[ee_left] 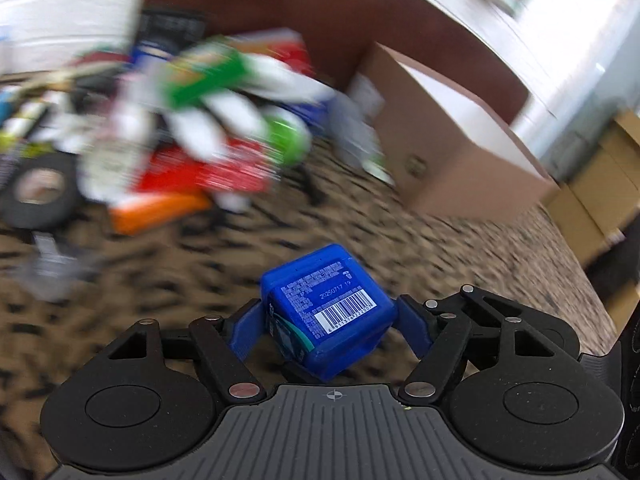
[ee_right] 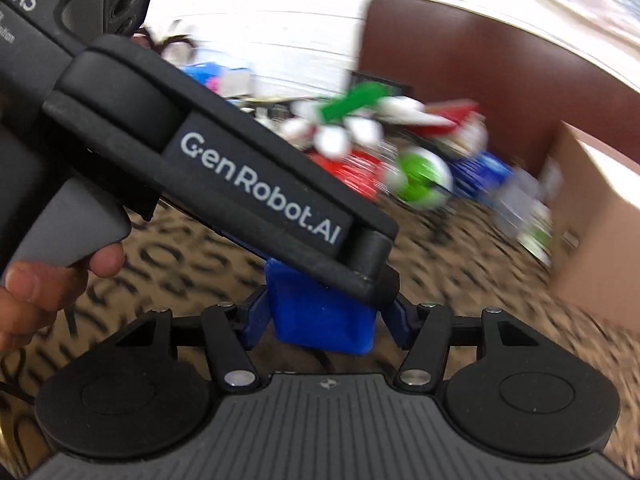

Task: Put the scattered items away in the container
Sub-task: 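Lift and carry the blue cube box with both grippers into the brown box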

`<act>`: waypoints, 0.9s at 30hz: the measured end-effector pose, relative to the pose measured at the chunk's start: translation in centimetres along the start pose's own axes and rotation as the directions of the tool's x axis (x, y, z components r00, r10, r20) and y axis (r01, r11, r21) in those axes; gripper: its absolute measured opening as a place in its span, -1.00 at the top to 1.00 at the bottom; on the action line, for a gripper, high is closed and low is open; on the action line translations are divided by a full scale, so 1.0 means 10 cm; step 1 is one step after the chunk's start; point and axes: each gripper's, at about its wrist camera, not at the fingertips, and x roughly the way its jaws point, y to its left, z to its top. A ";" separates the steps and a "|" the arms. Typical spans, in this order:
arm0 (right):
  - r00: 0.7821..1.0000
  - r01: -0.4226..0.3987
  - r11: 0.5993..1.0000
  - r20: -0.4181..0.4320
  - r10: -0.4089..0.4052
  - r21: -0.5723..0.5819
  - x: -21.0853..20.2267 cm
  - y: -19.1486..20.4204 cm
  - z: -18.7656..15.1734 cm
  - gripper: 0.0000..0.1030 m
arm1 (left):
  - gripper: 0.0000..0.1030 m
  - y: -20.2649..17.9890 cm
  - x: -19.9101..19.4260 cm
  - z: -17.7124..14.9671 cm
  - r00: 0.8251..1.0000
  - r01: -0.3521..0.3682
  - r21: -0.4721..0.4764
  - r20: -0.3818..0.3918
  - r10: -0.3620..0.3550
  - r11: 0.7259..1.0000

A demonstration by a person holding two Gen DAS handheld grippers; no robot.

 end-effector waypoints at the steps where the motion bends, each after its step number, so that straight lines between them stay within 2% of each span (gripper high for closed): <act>1: 1.000 0.023 1.000 -0.003 -0.023 0.017 -0.08 -0.06 -0.06 -0.25 | -0.59 -0.11 0.05 -0.02 1.000 0.021 0.019 -0.012 -0.021 1.000; 5: 0.996 0.088 0.993 -0.018 -0.087 0.079 -0.28 -0.28 -0.26 -0.26 | -0.61 -0.47 0.24 -0.10 0.997 0.066 0.093 -0.049 -0.062 0.993; 8: 0.994 0.109 0.986 -0.023 -0.107 0.124 -0.32 -0.40 -0.35 -0.26 | -0.61 -0.61 0.36 -0.14 0.994 0.082 0.113 -0.086 -0.073 0.990; 15: 0.994 0.102 0.986 0.017 -0.105 0.132 -0.36 -0.43 -0.44 -0.29 | -0.61 -0.68 0.41 -0.14 0.993 0.056 0.119 -0.109 -0.043 0.991; 20: 0.996 0.076 0.979 0.033 -0.084 0.190 -0.36 -0.53 -0.46 -0.33 | -0.61 -0.75 0.48 -0.11 0.992 0.031 0.146 -0.123 -0.013 0.989; 27: 0.995 0.073 0.974 0.048 -0.085 0.213 -0.35 -0.56 -0.46 -0.33 | -0.61 -0.85 0.57 -0.07 0.990 0.015 0.179 -0.140 0.010 0.984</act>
